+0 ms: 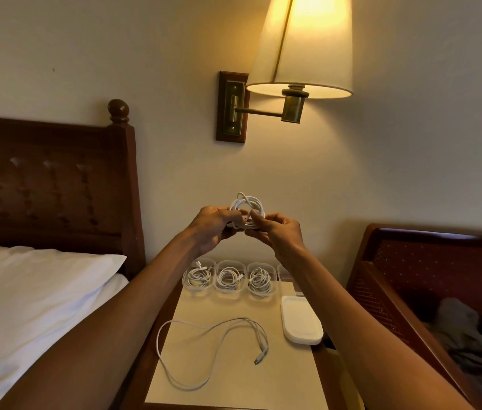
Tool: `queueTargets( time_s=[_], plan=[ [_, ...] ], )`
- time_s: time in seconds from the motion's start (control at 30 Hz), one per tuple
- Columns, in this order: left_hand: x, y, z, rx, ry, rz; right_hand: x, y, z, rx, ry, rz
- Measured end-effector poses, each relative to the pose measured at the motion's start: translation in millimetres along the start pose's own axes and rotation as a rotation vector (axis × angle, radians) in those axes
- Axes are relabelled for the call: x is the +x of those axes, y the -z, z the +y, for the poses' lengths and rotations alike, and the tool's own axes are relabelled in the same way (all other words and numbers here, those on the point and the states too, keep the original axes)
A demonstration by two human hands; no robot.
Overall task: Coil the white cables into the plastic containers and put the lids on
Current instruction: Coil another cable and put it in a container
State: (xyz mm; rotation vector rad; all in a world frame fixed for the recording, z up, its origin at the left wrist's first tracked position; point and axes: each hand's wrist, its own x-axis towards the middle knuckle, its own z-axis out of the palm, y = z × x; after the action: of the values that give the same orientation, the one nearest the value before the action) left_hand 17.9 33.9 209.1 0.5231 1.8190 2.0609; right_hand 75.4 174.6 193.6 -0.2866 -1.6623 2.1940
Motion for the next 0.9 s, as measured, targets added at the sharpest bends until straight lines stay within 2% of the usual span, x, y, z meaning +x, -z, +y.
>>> queueTargets(
  time_s=[0.2, 0.4, 0.6, 0.73, 0.9],
  plan=[
    [2, 3, 2, -0.069, 0.088, 0.050, -5, 12, 1, -0.012, 0.079, -0.124],
    [1, 0, -1, -0.070, 0.054, 0.046, -5, 15, 4, -0.162, 0.178, -0.135],
    [0, -4, 3, 0.055, 0.041, 0.035, 1, 13, 3, -0.328, 0.304, -0.061],
    [-1, -7, 5, 0.058, 0.061, 0.015, 7, 15, 5, -0.342, 0.275, -0.050],
    [-1, -11, 3, -0.063, 0.045, 0.034, 12, 13, 8, -0.283, 0.192, -0.060]
  ],
)
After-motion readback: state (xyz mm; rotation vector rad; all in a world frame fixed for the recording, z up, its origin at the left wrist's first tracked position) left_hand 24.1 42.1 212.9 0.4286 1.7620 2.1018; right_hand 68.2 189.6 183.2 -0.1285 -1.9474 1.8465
